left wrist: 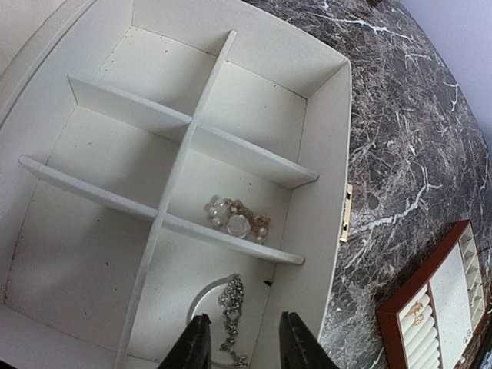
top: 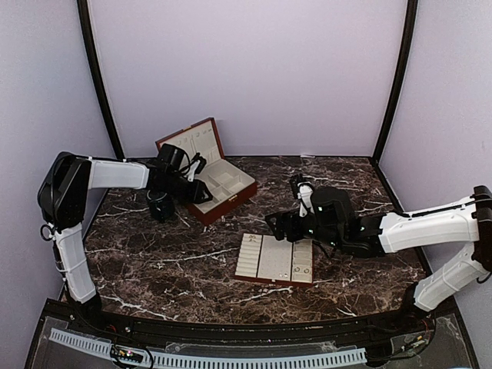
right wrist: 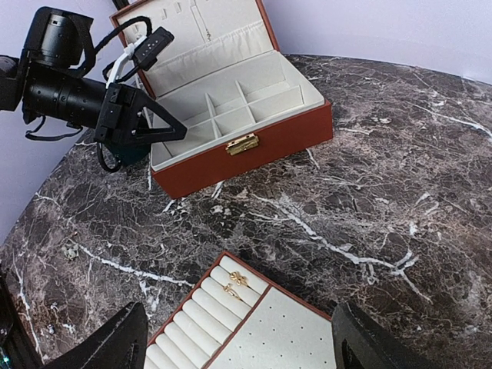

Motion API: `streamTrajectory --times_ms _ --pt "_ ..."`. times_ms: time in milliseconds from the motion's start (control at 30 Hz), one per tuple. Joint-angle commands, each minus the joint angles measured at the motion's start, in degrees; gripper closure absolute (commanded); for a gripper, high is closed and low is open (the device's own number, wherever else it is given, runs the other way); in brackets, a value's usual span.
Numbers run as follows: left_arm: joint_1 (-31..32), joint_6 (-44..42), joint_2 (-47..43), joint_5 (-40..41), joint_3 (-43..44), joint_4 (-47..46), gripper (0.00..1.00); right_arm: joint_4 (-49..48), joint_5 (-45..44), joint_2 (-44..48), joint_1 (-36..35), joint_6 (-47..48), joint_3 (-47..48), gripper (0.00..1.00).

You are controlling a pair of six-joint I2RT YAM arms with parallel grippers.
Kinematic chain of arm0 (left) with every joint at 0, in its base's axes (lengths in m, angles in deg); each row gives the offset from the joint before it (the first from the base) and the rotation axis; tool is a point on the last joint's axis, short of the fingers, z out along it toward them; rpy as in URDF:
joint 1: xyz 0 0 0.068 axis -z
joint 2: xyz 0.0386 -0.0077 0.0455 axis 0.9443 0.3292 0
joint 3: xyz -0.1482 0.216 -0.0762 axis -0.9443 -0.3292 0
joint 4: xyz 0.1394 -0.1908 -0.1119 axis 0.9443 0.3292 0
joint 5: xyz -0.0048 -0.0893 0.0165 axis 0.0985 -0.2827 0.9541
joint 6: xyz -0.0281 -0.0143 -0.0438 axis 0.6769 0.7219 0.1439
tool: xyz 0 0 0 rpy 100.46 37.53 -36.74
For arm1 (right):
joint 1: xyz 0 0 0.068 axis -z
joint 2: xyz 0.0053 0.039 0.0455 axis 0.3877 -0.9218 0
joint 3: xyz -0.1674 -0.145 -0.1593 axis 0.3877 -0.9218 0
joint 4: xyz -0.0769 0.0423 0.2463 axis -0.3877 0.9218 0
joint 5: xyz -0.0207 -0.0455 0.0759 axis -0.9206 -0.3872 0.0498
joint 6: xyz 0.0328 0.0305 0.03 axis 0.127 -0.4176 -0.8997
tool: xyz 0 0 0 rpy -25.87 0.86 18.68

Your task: Organize the mixed jewelry

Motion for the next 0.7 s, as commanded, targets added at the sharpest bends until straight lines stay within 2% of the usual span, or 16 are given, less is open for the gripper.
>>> streamTrajectory --times_ms 0,233,300,433,567,667 --pt "-0.2 -1.7 -2.2 0.7 1.4 1.0 0.59 -1.4 -0.2 1.4 0.3 -0.4 1.3 0.17" --pt "-0.1 -1.8 -10.7 -2.6 -2.7 0.4 0.43 -0.5 0.5 2.8 0.3 0.0 1.2 0.16" --pt "-0.1 -1.3 -14.3 -4.5 -5.8 0.9 0.4 -0.7 1.5 3.2 0.3 0.5 0.9 0.16" --pt "0.1 1.5 -23.1 -2.9 -15.3 1.0 0.26 1.4 2.1 3.0 0.2 0.4 1.6 0.17" --pt "0.1 5.6 -32.8 -0.1 -26.9 0.9 0.25 4.3 2.4 1.8 -0.4 -0.6 3.8 0.19" --pt "0.0 9.2 -39.0 2.3 -32.4 2.3 0.25 5.4 1.7 0.9 -2.0 -0.7 5.4 0.2"
